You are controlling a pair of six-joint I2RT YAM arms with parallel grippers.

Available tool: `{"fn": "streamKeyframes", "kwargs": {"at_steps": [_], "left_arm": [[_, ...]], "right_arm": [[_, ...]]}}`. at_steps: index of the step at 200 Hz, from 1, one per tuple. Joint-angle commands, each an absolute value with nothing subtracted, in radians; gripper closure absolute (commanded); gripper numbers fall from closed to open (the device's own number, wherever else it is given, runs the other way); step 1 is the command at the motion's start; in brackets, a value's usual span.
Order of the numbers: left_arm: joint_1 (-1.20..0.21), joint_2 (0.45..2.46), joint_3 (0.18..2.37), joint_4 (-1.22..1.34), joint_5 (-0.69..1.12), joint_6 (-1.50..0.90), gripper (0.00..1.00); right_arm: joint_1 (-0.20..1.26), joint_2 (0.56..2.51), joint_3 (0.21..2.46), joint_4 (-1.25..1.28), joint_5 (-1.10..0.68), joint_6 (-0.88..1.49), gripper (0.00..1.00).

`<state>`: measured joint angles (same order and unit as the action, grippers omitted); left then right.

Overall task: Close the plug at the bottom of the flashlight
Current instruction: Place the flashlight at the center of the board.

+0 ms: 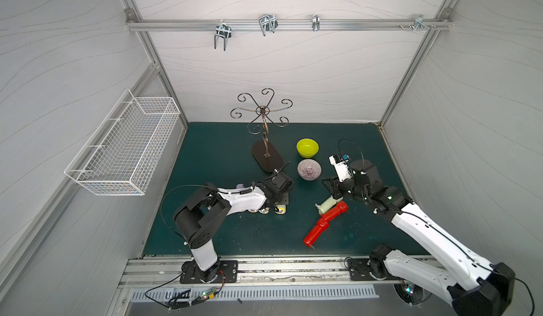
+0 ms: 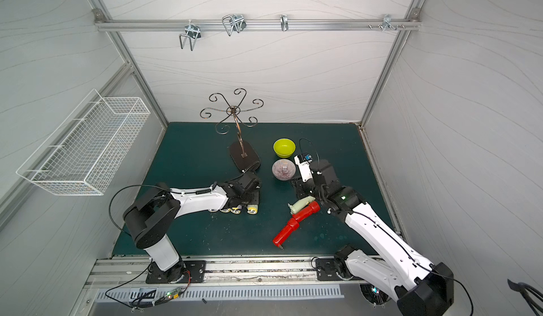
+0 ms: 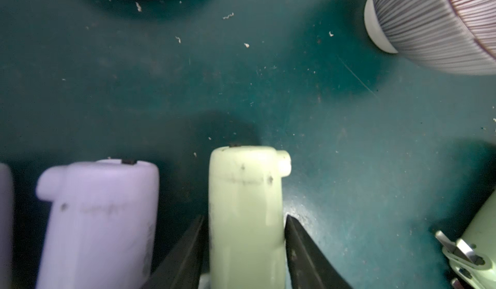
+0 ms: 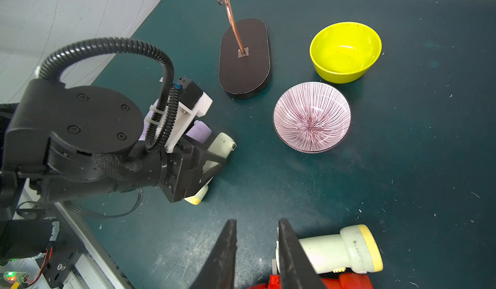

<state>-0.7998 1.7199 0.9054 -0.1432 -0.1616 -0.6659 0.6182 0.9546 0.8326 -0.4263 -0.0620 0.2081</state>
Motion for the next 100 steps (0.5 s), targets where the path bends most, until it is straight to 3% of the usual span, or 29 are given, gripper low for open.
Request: {"fn": "streamKeyframes", "kwargs": {"at_steps": [1,58,85,100], "left_arm": [[-0.796,1.642,0.943,-0.164,-0.191,-0.657,0.48],[-0.802,1.369,0.948,-0.269,-0.278,-0.58,0.5],[-0.859,1.301,0.949,-0.307,-0.238,-0.536,0.53],[-0.919,1.299,0.94,-0.32,-0.214,-0.517,0.53]], "right_arm": [[0.624,0.96,0.821,-0.413,-0.068,0.195,0.7],[0.623,0.979,0.831,-0.439,-0.053,0.2,0.64],[0.627,0.997,0.827,-0.494,-0.045,0.231,0.88],[0.692,1.021,0.832,-0.57,0.062,0.231,0.97]]}}
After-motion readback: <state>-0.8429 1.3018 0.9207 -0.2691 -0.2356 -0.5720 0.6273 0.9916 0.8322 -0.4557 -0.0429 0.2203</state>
